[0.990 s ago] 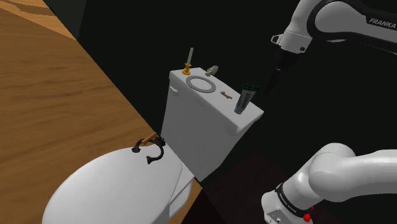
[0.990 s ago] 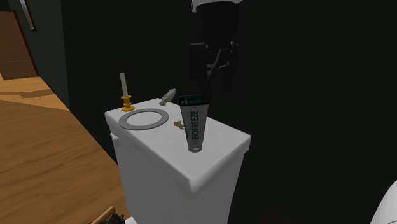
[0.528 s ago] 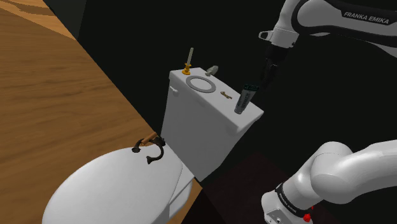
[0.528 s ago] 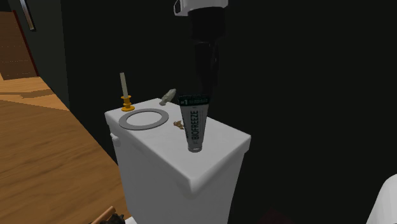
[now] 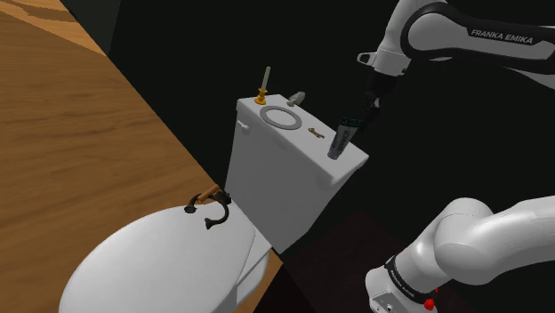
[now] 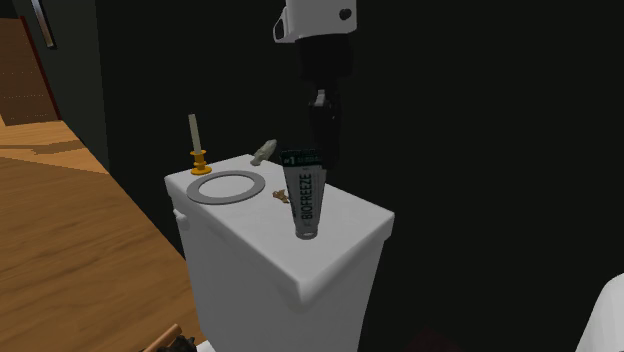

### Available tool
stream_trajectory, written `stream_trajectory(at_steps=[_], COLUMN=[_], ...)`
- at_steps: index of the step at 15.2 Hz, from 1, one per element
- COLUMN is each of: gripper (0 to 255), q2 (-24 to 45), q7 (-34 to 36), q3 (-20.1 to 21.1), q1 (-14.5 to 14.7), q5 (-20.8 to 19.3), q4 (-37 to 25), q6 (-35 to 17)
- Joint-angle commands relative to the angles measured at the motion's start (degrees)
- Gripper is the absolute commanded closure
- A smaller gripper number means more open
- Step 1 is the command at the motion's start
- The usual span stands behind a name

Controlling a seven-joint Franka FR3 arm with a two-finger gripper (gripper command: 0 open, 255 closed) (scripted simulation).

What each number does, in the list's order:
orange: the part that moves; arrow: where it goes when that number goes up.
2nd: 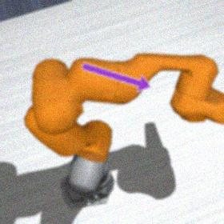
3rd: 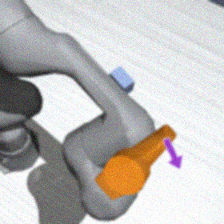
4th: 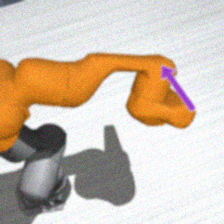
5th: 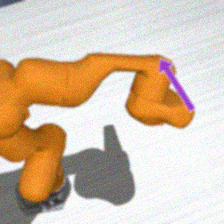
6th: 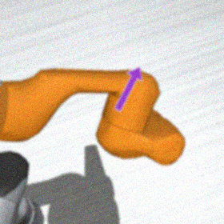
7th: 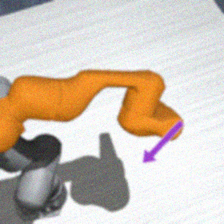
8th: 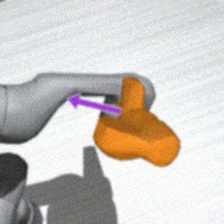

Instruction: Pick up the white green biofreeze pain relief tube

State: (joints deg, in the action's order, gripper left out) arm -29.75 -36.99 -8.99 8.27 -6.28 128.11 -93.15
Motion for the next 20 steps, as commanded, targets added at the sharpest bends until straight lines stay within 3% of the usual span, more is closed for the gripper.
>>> stream_trajectory(at_steps=[1, 8, 20], gripper=[255, 255, 255], q2=[0.0, 0.0, 1.6], q7=[0.0, 0.0, -0.5], q3=[0.0, 0.0, 0.4], q1=[0.0, 0.0, 0.2], q5=[0.0, 0.0, 0.4], q4=[0.0, 0.0, -10.5], q6=[0.0, -0.1, 8.9])
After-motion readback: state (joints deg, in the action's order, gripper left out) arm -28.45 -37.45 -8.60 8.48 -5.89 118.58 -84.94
